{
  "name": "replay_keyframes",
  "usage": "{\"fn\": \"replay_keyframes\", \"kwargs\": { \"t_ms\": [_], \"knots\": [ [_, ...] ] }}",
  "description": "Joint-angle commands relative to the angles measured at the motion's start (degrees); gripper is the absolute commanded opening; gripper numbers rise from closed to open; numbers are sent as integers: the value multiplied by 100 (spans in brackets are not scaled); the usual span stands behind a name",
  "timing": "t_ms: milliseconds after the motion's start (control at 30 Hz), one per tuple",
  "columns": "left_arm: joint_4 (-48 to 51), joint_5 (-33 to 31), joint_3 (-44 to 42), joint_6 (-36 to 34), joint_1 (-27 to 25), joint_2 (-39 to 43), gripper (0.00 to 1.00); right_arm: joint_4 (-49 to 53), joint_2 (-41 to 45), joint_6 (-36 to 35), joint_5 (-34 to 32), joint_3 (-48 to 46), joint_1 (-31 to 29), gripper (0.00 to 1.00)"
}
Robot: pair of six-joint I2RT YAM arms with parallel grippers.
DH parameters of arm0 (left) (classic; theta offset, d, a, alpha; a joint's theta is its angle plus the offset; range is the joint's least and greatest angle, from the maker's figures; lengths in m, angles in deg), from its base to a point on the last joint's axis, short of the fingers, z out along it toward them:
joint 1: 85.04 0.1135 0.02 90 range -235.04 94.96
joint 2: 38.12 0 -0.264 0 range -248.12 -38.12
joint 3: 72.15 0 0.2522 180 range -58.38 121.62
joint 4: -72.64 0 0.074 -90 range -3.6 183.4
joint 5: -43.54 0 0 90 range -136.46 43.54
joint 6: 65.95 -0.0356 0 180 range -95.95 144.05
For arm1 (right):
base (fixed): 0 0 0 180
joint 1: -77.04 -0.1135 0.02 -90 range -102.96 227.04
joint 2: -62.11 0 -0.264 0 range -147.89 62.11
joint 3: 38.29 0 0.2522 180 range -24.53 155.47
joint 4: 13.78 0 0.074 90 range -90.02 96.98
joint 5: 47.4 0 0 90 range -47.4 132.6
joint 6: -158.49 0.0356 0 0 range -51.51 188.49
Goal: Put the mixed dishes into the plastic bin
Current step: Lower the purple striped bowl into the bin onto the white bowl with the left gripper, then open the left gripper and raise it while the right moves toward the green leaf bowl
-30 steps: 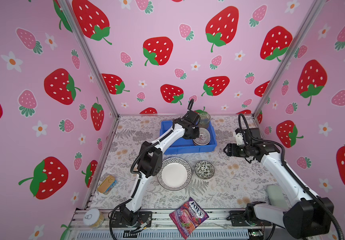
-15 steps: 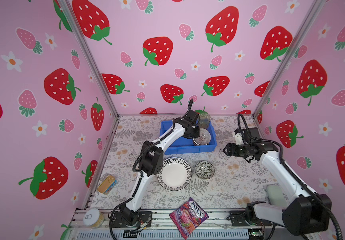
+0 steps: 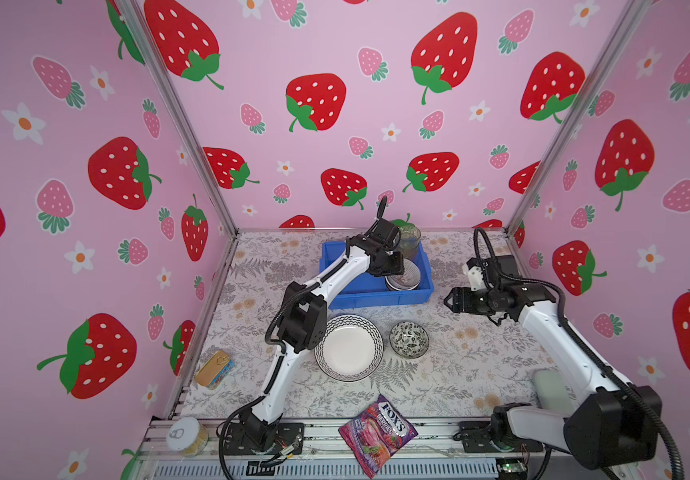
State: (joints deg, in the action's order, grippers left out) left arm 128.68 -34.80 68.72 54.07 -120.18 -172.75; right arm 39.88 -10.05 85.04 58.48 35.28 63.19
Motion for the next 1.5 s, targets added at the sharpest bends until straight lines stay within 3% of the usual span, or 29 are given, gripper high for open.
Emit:
{"fn": "replay_keyframes", "kwargs": {
  "t_ms": [0, 400, 767, 1467],
  "knots": [
    [-41, 7, -15, 24, -11, 261, 63, -17, -14, -144, 150, -60, 29, 75],
    [104, 12, -39, -10, -5, 604, 79, -52, 66, -135, 200, -154, 30, 75],
    [-50, 203, -287, 96, -9, 970, 81, -58, 78, -130, 179, -180, 25, 74],
    [-605, 653, -898, 327, -11, 798, 81, -102, 35, -135, 187, -281, 29, 75]
  ]
}}
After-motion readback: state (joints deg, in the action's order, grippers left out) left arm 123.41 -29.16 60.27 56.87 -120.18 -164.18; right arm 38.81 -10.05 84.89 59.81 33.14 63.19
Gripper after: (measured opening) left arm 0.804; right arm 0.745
